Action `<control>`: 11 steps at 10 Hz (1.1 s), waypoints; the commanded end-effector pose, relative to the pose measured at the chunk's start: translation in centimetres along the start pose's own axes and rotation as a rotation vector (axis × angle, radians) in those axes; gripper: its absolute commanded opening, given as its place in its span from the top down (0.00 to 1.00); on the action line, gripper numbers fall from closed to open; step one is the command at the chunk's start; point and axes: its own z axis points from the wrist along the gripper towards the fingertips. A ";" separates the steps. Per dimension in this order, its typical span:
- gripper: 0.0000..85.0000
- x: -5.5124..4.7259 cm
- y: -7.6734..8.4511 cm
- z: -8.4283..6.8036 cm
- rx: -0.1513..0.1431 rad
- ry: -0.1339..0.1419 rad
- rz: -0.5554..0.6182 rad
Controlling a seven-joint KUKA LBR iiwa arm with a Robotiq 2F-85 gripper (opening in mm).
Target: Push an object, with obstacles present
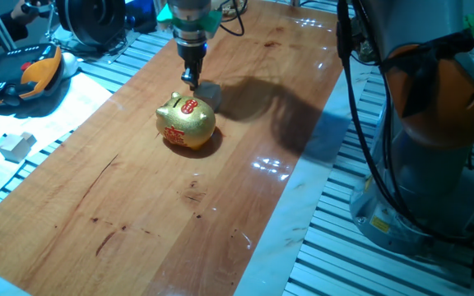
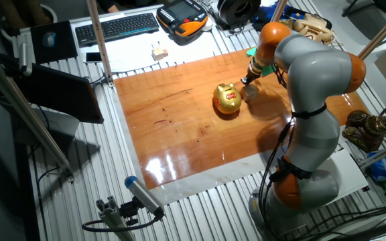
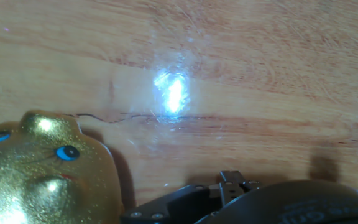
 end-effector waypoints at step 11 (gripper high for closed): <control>1.00 -1.9 0.1 -1.9 -0.040 0.015 0.055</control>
